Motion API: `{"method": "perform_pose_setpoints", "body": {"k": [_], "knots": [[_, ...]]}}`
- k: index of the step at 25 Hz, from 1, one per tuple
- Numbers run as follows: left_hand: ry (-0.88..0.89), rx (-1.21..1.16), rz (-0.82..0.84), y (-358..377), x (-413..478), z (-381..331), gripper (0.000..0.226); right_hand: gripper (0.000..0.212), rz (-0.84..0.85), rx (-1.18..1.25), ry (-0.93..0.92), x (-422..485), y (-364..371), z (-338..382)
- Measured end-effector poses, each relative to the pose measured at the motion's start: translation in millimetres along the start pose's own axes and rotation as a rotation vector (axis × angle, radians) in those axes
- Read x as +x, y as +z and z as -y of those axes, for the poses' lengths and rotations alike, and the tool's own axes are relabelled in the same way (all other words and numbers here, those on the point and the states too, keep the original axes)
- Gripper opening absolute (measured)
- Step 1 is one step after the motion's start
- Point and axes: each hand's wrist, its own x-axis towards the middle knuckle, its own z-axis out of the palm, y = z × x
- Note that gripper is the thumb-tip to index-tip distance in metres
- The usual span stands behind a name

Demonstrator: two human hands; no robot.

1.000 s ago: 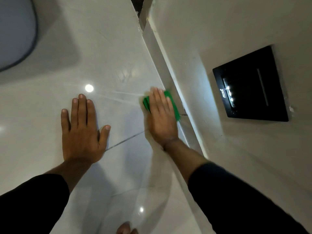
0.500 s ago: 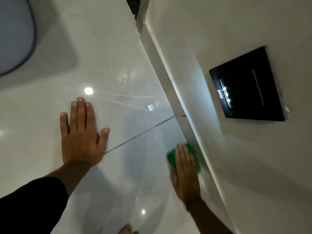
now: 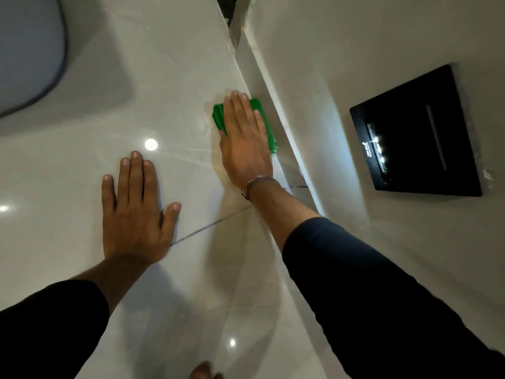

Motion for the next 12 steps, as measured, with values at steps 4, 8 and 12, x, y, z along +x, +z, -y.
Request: {"method": "perform_pose_setpoints", "body": {"k": [4,8,12], "knots": [[-0.003,-0.022,-0.011,1,1,0,0.089,0.068,0.064,0.078,0.007,-84,-4,-32],[-0.004,-0.019,-0.011,0,-1,0,0.089,0.069,0.155,0.003,0.059,-214,-9,-72],[-0.001,-0.009,-0.007,1,1,1,0.089,0.067,0.165,0.018,-0.008,-166,-10,-63]]}}
